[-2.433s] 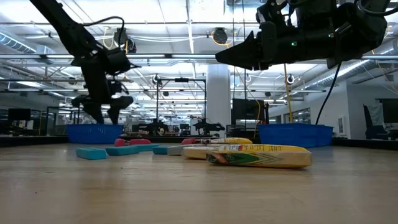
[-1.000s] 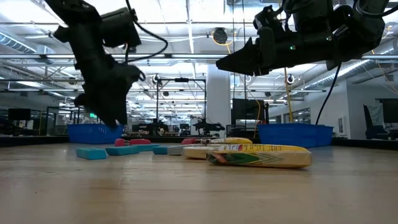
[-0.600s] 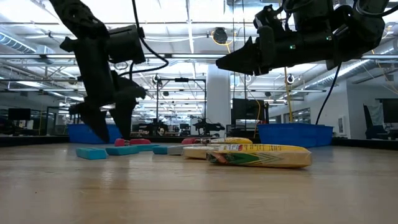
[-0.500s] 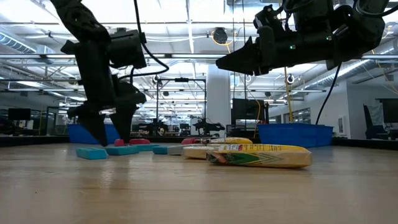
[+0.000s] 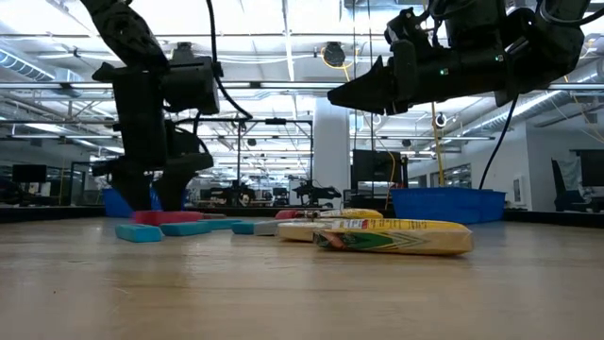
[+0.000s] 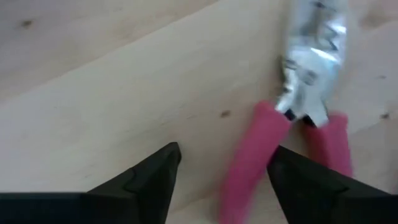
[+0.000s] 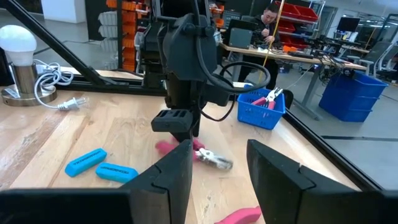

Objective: Pick & Place School Supplies
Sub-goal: Put the pink puncher into the top left blue basket

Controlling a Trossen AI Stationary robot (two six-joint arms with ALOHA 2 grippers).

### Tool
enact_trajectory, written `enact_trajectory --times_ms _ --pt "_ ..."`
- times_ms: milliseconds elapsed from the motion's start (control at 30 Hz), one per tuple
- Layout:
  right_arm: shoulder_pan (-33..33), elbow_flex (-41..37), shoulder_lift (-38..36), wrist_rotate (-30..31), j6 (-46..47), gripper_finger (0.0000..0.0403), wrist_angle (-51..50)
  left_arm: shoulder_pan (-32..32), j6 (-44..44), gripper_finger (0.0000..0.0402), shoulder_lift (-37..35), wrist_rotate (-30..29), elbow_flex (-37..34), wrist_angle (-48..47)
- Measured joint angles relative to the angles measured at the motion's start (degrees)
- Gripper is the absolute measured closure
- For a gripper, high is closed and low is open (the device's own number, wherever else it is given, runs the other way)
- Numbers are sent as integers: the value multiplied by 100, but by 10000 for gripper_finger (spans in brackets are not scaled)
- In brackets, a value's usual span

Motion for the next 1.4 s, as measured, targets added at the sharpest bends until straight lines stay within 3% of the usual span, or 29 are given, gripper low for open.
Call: enact_trajectory --times_ms 167,500,867,1400 --pt "0 0 0 0 0 261 -4 14 218 200 3 -10 -25 149" --pt "0 0 0 -1 0 261 -9 18 1967 269 3 95 -29 584" --pt "0 0 0 -2 0 261 -7 13 2093 356 5 64 -29 619" --pt "1 0 0 -4 2 261 -28 1 1894 358 -1013 -403 -48 828"
